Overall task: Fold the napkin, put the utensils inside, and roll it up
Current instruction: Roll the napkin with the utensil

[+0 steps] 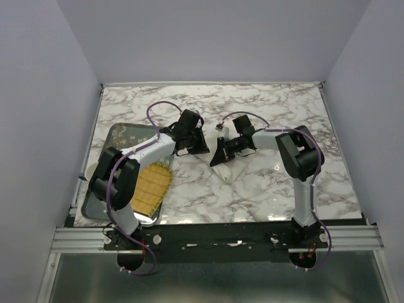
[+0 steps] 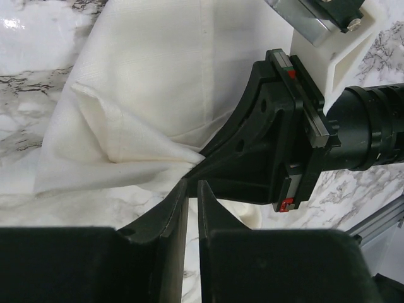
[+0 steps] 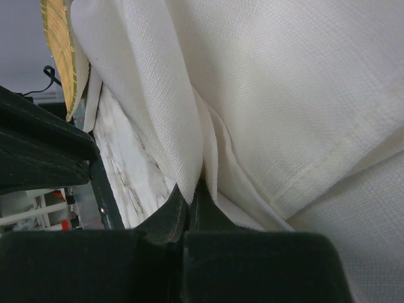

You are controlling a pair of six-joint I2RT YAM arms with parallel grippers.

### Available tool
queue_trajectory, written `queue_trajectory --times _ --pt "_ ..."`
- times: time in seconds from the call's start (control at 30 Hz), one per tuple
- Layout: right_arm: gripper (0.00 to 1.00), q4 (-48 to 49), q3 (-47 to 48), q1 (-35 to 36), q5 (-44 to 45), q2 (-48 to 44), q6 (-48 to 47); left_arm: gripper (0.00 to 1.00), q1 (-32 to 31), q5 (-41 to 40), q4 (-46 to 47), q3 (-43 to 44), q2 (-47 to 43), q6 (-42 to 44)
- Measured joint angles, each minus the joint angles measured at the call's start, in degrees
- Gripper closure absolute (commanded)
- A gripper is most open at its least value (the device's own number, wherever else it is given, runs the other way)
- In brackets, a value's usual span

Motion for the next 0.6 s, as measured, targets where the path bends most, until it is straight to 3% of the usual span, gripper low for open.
queue_trajectory --times 0.17,0.6 --pt "0.98 0.0 0.0 -0.3 -0.3 0.1 0.2 0.99 -0.3 0.5 0.5 -0.2 0.0 0.0" --pt "0.97 -0.9 0.5 -0.3 -0.3 0.3 0.5 1.0 -0.5 0.4 -0.3 -0.3 3.0 -0.1"
